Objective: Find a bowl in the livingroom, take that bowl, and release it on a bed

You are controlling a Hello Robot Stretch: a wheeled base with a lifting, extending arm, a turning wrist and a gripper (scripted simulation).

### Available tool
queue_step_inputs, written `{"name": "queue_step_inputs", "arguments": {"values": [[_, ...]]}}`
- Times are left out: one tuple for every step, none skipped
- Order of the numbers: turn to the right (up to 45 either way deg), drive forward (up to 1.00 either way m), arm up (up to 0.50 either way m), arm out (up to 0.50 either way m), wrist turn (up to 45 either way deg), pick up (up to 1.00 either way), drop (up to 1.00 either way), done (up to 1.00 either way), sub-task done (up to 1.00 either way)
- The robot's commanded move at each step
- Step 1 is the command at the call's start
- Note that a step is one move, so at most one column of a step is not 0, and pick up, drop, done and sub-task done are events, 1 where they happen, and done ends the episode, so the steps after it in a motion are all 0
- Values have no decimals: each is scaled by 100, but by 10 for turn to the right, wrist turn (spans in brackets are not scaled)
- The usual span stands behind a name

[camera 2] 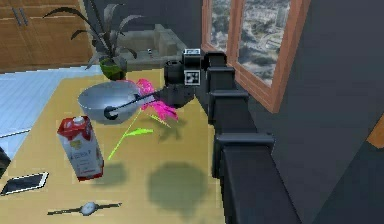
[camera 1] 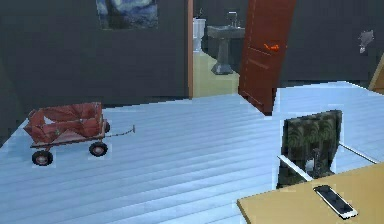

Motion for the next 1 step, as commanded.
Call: {"name": "queue_step_inputs", "arguments": {"values": [[0, 0, 0, 0, -450, 0, 0, 0, 0]]}}
